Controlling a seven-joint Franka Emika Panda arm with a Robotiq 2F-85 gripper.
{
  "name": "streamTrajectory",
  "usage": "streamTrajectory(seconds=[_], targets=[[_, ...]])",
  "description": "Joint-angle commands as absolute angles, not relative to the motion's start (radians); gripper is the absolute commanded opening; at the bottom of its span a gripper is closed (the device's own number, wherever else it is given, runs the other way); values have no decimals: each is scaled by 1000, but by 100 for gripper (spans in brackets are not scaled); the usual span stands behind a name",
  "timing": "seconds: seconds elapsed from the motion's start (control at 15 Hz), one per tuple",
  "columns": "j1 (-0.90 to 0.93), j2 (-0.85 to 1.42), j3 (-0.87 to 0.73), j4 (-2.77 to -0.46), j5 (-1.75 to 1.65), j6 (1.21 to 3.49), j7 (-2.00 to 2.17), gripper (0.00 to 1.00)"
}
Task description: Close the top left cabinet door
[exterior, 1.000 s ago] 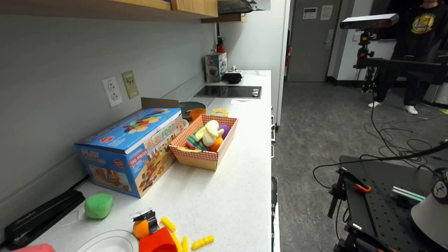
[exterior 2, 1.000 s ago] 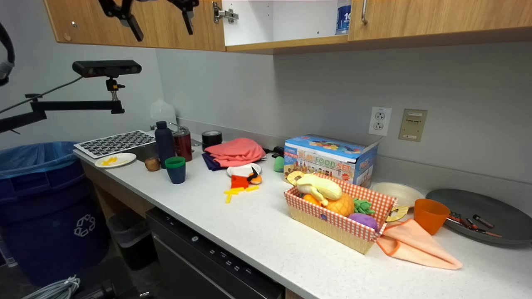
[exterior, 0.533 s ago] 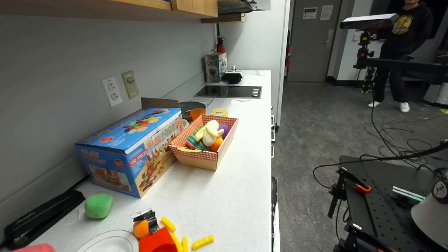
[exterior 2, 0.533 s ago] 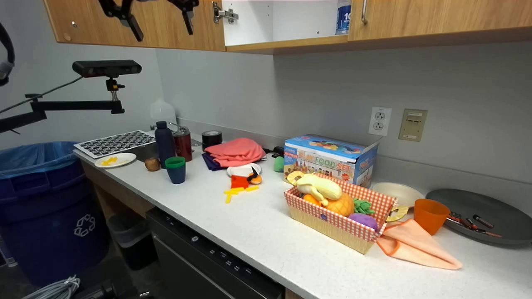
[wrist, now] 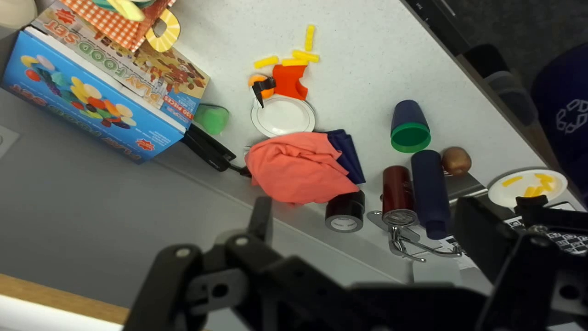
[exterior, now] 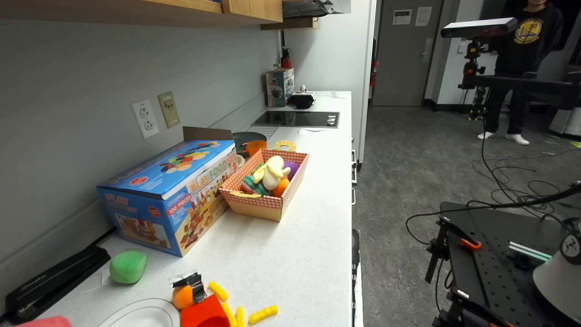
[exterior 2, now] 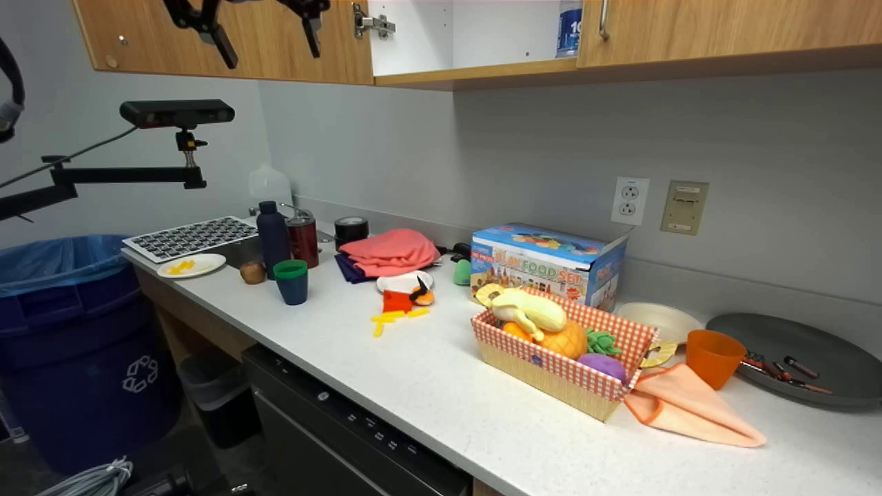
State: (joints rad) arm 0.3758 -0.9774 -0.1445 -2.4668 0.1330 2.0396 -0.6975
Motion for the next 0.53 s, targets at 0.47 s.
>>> streamTrajectory(seconds=[0.47], targets=[[395, -973, -128, -2465, 220, 2064, -694, 100]])
